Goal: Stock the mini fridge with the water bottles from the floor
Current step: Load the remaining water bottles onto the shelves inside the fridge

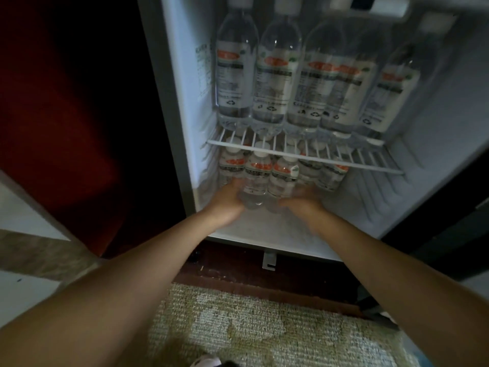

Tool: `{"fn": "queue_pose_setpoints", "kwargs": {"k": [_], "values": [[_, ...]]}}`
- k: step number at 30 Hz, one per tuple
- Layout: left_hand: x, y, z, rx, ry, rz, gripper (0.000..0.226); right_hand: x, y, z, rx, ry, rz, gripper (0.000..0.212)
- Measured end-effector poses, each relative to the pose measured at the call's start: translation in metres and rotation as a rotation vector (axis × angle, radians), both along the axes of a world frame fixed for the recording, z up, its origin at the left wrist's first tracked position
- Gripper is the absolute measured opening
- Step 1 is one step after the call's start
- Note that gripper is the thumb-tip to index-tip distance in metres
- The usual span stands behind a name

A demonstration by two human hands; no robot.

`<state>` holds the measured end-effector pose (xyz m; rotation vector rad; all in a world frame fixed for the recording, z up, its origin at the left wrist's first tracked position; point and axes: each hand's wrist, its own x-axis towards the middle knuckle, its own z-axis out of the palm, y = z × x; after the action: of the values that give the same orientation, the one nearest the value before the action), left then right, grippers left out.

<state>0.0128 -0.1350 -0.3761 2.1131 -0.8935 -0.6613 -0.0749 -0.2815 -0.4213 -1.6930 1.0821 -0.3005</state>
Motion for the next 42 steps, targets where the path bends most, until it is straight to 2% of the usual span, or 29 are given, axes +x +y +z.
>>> {"fn": "queue_pose_setpoints", "kwargs": {"k": [3,4,7,11,15,18,24,30,36,42], "values": [[-0.014,0.033,0.023,-0.007,0.003,0.051,0.043,-0.023,0.042,0.042,0.074,0.1,0.128,0.015],[-0.02,0.048,0.032,-0.005,0.002,0.083,0.043,-0.029,0.057,0.057,0.076,0.11,0.158,0.012],[-0.037,0.102,0.068,0.003,-0.043,0.161,0.041,-0.043,0.109,0.111,0.038,0.082,0.252,0.031],[-0.052,0.183,0.126,-0.069,-0.092,0.327,0.033,-0.055,0.186,0.186,0.016,-0.06,0.377,0.011],[-0.075,0.27,0.171,-0.182,-0.198,0.503,0.031,-0.072,0.278,0.247,0.022,-0.185,0.509,0.011],[-0.1,0.337,0.191,-0.213,-0.284,0.628,0.035,-0.091,0.347,0.268,0.027,-0.224,0.6,0.009],[-0.147,0.459,0.173,-0.195,-0.257,0.873,0.037,-0.116,0.462,0.263,0.057,-0.191,0.789,0.011],[-0.186,0.531,0.107,-0.118,-0.067,1.061,0.035,-0.117,0.544,0.216,0.092,-0.03,0.946,0.013],[-0.211,0.57,0.034,-0.03,0.182,1.166,0.037,-0.11,0.587,0.155,0.195,0.146,0.984,0.013],[-0.206,0.604,-0.018,0.082,0.304,1.242,0.046,-0.103,0.597,0.118,0.132,0.289,1.065,0.016]]}}
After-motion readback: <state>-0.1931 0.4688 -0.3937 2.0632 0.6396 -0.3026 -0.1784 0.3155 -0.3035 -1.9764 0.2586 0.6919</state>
